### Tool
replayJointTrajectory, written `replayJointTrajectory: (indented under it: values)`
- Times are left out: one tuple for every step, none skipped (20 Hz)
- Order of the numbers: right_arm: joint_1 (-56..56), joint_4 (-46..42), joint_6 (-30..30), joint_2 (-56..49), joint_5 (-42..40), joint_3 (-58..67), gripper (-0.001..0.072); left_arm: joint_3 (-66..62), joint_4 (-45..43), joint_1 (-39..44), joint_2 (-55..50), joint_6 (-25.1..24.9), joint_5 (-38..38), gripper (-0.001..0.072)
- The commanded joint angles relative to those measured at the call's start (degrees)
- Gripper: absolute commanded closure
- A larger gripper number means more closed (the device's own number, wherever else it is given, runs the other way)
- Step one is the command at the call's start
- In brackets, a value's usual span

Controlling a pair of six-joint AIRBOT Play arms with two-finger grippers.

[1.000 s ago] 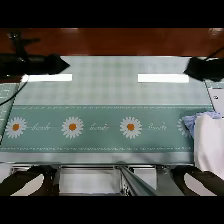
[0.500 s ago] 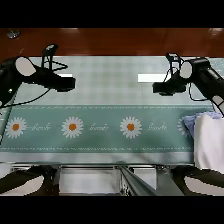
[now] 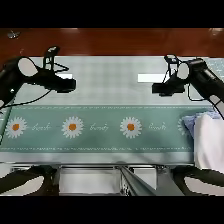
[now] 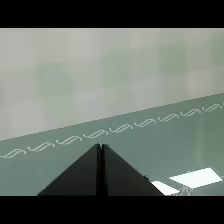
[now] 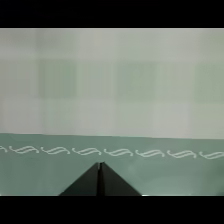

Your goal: Fold the shirts.

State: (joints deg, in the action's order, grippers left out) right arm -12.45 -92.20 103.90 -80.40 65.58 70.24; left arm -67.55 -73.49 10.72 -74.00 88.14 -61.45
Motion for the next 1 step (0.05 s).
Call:
replayJointTrajectory:
  values:
    - [-0.02,-0.04,0.02,-0.02,0.02,0.0,0.0689,0.02,-0.07,0.0,-0.04,0.04,-0.04,0.0677]
